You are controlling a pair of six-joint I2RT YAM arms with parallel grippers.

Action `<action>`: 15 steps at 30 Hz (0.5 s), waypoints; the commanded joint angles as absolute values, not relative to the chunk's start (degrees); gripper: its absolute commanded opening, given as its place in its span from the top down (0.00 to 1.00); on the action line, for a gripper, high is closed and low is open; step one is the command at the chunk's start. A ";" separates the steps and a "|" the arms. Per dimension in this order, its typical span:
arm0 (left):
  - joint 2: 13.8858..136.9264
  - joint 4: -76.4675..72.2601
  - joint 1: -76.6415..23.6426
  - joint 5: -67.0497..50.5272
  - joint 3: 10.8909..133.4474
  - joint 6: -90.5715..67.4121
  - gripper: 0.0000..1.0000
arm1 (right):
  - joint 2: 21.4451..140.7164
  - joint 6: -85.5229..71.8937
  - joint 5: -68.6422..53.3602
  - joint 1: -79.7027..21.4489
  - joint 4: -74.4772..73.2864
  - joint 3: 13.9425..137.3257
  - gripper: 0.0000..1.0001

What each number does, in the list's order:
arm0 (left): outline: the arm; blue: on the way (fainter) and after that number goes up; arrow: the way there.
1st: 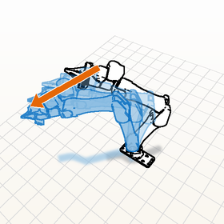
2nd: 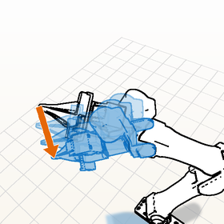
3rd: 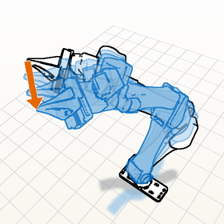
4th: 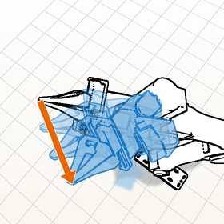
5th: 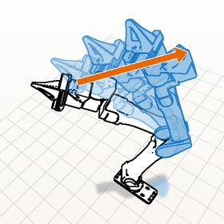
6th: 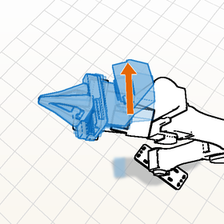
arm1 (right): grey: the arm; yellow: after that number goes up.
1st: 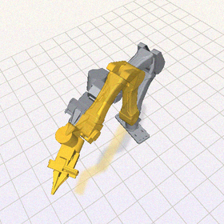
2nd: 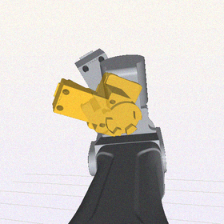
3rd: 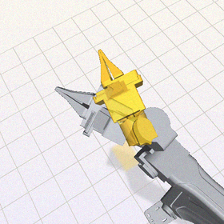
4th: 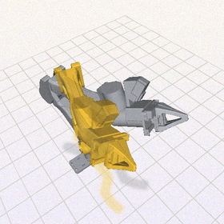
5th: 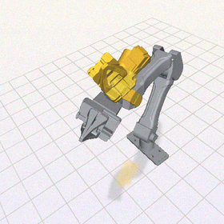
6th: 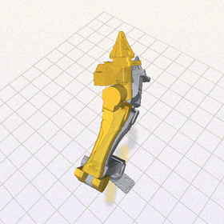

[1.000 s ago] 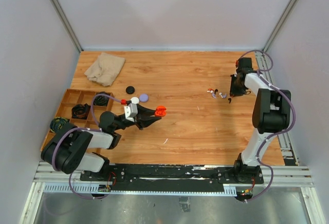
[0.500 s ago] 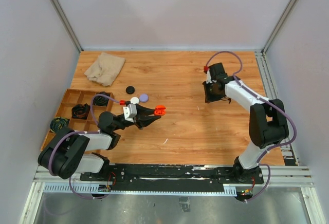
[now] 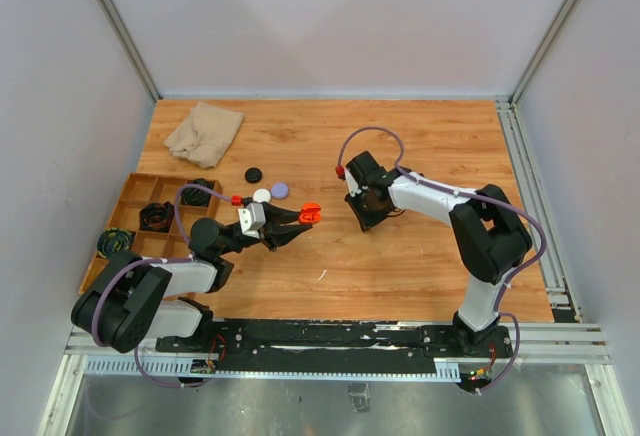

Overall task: Insert the wireless bluetooth earbuds into the charging case
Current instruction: Place the earbud at the center of the board.

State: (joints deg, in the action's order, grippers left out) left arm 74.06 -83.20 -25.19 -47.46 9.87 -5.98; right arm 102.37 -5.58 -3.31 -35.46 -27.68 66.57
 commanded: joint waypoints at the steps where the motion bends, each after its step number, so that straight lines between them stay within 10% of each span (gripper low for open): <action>1: 73.04 -83.58 -24.79 -46.77 9.39 -4.75 1.00 | 104.42 -3.42 -1.86 -38.04 -28.32 65.79 0.86; 15: 72.78 -83.34 -24.85 -46.79 9.40 -4.75 1.00 | 104.17 -0.16 1.18 -38.57 -32.02 65.39 0.58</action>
